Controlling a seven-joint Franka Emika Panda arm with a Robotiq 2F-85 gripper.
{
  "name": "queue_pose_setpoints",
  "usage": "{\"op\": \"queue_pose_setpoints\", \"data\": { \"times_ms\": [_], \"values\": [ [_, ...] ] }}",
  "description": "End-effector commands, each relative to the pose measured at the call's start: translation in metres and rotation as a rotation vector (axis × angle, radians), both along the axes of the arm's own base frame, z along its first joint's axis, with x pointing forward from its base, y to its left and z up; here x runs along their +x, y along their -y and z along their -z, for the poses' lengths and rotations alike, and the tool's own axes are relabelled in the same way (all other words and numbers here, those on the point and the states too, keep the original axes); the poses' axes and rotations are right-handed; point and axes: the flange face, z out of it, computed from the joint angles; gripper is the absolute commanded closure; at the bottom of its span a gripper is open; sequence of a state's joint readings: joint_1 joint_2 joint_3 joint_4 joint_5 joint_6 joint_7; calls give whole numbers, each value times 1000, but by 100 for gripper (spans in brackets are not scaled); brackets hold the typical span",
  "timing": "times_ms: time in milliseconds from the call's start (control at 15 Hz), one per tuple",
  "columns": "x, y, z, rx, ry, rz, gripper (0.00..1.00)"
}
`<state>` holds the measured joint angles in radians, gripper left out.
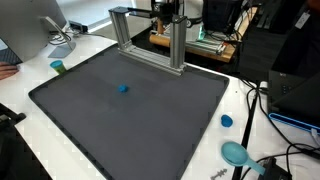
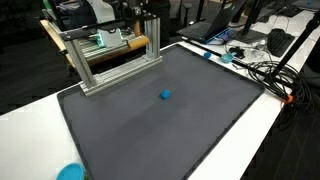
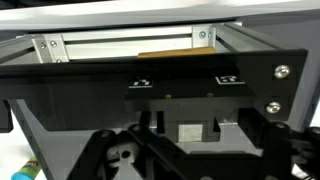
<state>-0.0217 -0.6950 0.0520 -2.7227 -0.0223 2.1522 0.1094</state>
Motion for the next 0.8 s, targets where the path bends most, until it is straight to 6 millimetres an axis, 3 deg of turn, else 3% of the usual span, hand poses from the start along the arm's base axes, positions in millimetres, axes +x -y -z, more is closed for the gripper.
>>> {"op": "queue_pose_setpoints", "data": {
  "times_ms": [0, 267, 400, 467, 533, 733],
  "values": [
    [-6, -2, 4, -21, -20, 36, 13],
    [-6, -3, 5, -29, -19, 60, 11],
    [-7, -3, 4, -27, -25, 35, 15],
    [-6, -3, 4, -26, -22, 33, 19],
    [-6, -3, 4, -27, -20, 32, 36],
    [-6, -4, 4, -38, -22, 34, 55]
  ]
}}
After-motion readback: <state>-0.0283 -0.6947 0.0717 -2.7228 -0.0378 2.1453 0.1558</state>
